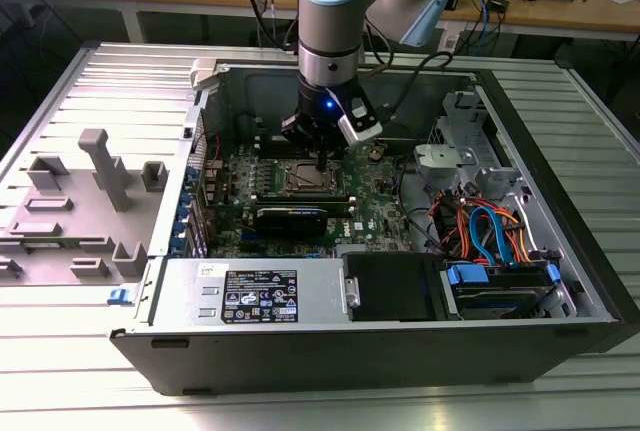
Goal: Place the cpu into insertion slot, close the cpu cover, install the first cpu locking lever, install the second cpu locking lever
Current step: 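Install the second cpu locking lever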
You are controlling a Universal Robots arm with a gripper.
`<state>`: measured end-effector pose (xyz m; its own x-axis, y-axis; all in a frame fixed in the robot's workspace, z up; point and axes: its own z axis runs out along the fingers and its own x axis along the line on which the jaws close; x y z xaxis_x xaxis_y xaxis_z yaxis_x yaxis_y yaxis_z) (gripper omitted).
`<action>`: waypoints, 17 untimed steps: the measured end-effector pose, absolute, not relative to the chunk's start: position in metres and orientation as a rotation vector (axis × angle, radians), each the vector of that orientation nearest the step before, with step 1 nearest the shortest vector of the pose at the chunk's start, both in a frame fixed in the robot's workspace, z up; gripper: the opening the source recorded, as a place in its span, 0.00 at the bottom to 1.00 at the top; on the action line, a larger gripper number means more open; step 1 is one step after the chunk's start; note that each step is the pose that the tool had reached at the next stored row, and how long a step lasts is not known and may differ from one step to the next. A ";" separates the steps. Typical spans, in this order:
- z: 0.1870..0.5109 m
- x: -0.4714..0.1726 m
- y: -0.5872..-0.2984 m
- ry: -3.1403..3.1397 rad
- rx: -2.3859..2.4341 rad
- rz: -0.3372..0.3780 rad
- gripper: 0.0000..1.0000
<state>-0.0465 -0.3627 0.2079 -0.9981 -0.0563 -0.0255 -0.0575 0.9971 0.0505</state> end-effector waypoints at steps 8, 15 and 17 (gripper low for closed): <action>0.208 -0.047 -0.366 3.115 -0.089 0.079 0.11; 0.216 -0.047 -0.366 3.115 -0.089 0.075 0.11; 0.219 -0.047 -0.366 3.115 -0.089 0.074 0.11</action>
